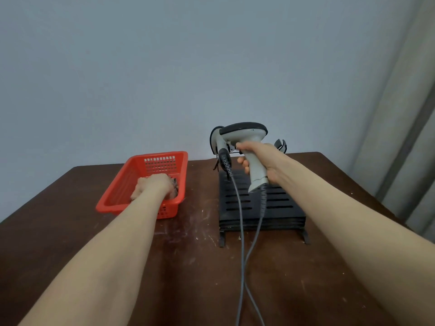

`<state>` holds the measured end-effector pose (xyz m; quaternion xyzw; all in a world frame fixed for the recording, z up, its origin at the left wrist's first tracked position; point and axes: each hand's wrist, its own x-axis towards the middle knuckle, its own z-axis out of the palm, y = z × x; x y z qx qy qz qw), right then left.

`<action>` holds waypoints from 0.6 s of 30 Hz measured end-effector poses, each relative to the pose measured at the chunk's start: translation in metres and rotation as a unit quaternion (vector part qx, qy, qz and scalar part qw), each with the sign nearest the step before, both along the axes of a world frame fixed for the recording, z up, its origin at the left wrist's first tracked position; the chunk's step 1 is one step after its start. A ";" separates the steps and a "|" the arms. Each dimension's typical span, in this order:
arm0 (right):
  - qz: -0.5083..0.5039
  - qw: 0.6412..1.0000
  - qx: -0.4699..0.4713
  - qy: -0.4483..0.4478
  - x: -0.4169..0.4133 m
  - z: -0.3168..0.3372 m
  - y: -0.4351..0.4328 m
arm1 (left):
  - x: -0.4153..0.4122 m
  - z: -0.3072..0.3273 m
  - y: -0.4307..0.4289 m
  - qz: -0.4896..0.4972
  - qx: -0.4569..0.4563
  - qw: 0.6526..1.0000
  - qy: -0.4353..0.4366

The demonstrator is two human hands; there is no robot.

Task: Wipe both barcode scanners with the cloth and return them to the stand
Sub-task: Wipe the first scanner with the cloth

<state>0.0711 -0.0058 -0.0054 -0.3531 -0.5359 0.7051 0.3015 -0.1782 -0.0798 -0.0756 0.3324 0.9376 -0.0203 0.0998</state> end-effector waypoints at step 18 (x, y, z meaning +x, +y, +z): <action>-0.005 0.997 -0.045 0.067 0.027 0.005 0.001 | 0.054 0.092 -0.001 0.067 0.616 0.780 -0.083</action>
